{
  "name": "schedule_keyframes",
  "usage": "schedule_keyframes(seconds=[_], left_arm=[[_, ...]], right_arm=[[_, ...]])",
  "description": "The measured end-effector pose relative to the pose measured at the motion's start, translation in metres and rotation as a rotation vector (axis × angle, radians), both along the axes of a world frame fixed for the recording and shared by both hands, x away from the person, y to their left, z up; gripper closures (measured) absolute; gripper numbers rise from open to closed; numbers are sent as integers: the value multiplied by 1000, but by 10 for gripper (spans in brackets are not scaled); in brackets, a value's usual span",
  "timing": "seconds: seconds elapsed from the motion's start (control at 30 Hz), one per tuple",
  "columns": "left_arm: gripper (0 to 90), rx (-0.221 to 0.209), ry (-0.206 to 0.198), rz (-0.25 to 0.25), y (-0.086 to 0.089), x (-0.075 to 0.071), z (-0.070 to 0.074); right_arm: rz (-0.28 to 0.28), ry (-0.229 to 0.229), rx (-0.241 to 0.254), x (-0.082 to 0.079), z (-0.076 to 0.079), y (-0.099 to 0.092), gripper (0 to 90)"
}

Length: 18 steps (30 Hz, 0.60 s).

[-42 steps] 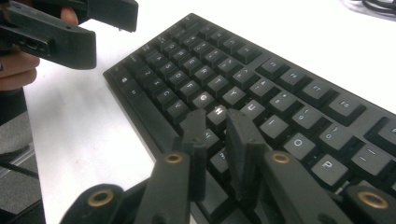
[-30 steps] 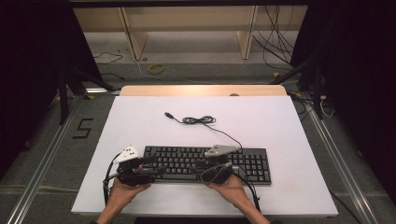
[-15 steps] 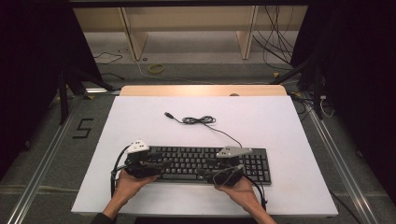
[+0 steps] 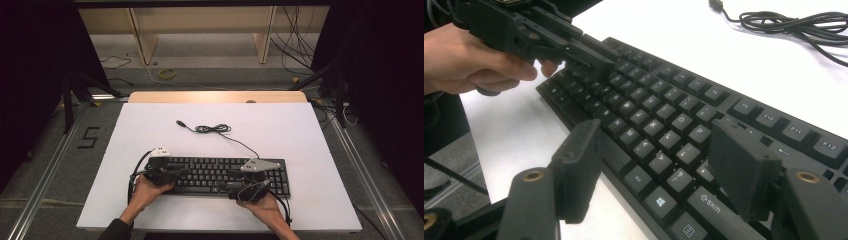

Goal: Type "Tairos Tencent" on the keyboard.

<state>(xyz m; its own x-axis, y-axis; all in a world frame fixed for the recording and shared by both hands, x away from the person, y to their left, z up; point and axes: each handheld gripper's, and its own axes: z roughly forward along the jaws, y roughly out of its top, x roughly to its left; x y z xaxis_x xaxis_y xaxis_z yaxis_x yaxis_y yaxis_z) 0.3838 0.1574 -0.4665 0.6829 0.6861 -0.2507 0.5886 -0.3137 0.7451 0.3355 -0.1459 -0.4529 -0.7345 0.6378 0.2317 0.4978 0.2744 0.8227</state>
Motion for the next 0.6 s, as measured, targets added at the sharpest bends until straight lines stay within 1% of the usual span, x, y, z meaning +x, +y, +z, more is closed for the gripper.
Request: schedule_keyframes(seconds=[0.03,0.23,0.43,0.5,0.57,0.6], left_arm=[[724,11,0,-5,-1,1,0],[790,30,-7,-8,-7,7,-1],[858,59,-8,-15,-12,10,-3],[869,61,-2,-12,-13,11,-4],[877,65,-5,-12,-14,12,-4],[882,70,-3,-19,-15,12,-4]], right_arm=[[0,0,0,-1,0,-1,382],[-2,-11,-4,-4,1,-5,377],[-7,-12,-2,-6,2,-8,367],[-8,-15,-3,-7,2,-9,362],[-7,-16,0,-8,3,-10,358],[-8,-17,0,-9,3,-10,357]])
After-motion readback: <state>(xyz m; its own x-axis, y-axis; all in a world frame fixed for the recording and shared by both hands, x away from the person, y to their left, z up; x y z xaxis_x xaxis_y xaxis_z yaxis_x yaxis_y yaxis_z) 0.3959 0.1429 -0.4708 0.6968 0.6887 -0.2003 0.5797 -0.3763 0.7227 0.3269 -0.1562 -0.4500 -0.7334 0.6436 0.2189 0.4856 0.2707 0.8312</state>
